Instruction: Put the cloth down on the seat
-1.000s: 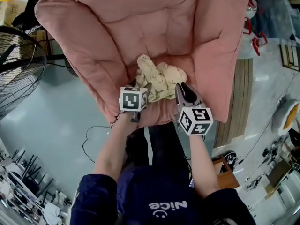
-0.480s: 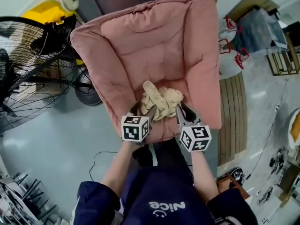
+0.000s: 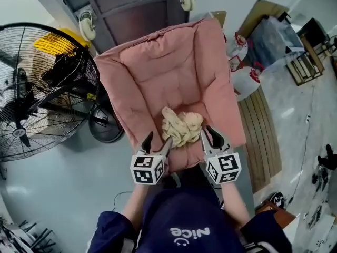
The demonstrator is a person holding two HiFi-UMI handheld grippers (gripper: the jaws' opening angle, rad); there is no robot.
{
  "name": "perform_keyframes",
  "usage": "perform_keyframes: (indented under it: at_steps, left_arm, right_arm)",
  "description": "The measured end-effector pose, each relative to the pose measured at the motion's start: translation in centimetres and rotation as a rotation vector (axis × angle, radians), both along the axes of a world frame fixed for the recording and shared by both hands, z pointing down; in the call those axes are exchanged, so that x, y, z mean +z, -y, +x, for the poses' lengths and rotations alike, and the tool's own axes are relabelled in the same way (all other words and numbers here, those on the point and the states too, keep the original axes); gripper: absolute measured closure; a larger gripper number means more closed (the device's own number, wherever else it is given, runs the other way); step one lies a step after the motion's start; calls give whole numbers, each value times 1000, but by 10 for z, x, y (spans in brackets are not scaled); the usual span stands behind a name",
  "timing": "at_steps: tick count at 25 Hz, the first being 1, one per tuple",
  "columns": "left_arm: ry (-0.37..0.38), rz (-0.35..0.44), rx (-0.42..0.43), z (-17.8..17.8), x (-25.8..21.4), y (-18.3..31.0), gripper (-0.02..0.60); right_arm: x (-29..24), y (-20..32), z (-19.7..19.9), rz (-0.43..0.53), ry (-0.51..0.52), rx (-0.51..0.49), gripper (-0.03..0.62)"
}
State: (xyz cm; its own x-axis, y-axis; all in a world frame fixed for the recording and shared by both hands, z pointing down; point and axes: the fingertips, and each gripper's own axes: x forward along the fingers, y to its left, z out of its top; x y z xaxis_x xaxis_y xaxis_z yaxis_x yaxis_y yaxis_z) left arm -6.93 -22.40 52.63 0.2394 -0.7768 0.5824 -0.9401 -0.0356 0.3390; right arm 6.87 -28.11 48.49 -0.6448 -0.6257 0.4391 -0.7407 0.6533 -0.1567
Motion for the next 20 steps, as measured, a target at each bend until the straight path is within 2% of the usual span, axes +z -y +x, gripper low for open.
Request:
perform_keyframes:
  at_steps: [4, 11, 20]
  left_arm:
    - [18, 66, 17, -8, -34, -23, 268]
    - [49, 183, 106, 5, -88, -51, 268]
    - [47, 220, 152, 16, -103, -71, 280]
  right_arm:
    - [-31, -22, -4, 59, 12, 20, 534]
    - [-66, -66, 0, 121, 19, 46, 534]
    - [-78, -87, 16, 160, 11, 90, 534]
